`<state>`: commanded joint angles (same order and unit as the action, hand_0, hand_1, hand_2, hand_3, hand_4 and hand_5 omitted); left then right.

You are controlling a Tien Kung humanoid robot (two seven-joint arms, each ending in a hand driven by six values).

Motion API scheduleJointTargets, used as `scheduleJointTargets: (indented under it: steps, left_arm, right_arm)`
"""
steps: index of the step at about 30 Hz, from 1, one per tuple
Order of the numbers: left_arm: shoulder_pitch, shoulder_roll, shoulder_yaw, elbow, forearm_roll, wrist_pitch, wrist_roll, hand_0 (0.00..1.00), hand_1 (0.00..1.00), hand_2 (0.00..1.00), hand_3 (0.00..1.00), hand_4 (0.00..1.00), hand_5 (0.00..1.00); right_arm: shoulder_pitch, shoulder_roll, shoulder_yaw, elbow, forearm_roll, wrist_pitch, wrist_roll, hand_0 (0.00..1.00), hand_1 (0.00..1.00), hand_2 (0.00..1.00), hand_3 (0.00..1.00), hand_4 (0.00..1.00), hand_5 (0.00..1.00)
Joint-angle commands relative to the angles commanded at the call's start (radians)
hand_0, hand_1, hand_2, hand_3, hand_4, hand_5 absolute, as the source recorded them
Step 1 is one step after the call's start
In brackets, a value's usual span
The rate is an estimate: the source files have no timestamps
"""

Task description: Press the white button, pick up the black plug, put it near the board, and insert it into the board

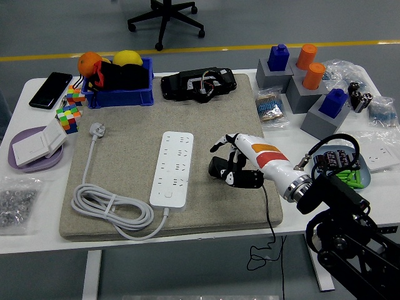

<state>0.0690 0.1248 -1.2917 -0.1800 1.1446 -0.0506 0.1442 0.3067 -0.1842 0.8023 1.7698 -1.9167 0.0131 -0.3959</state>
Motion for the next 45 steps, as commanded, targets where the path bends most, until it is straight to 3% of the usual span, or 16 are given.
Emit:
scheduleJointTargets:
  steps: [3, 4, 10, 24, 31, 45]
  left_arm:
    - [0.002, 0.001, -0.003, 0.0, 0.004, 0.0, 0.002, 0.655, 0.657, 0.651, 0.652, 0.625, 0.007]
    - [0.003, 0.002, -0.003, 0.0, 0.005, 0.0, 0.003, 0.655, 0.657, 0.651, 0.652, 0.624, 0.005]
    - [0.008, 0.004, 0.001, 0.0, 0.004, 0.0, 0.004, 0.655, 0.657, 0.651, 0.652, 0.625, 0.007]
    - [0.012, -0.002, 0.002, 0.0, 0.006, -0.001, 0.004, 0.655, 0.657, 0.651, 0.652, 0.625, 0.006]
    - [0.01, -0.002, 0.009, 0.0, 0.0, 0.0, 0.0, 0.655, 0.657, 0.652, 0.652, 0.625, 0.007]
    - [0.007, -0.002, 0.0, 0.0, 0.009, 0.0, 0.003, 0.655, 0.657, 0.651, 0.652, 0.625, 0.008]
  right_arm:
    - [0.023, 0.017, -0.038, -0.017, 0.008, 0.006, -0.01, 0.071, 0.046, 0.157, 0.655, 0.245, 0.035]
    - [0.037, 0.028, -0.058, -0.031, 0.011, 0.006, -0.015, 0.002, 0.002, 0.123, 0.651, 0.272, 0.002]
    - [0.101, 0.081, -0.156, -0.138, 0.011, -0.013, -0.015, 0.002, 0.002, 0.123, 0.674, 0.249, 0.002]
    - [0.195, 0.145, -0.293, -0.335, -0.007, -0.065, 0.002, 0.002, 0.002, 0.125, 0.694, 0.2, 0.002]
    - [0.217, 0.161, -0.341, -0.391, 0.003, -0.073, 0.008, 0.002, 0.002, 0.126, 0.692, 0.202, 0.002]
    - [0.225, 0.167, -0.359, -0.423, 0.008, -0.08, 0.019, 0.002, 0.002, 0.126, 0.689, 0.203, 0.002]
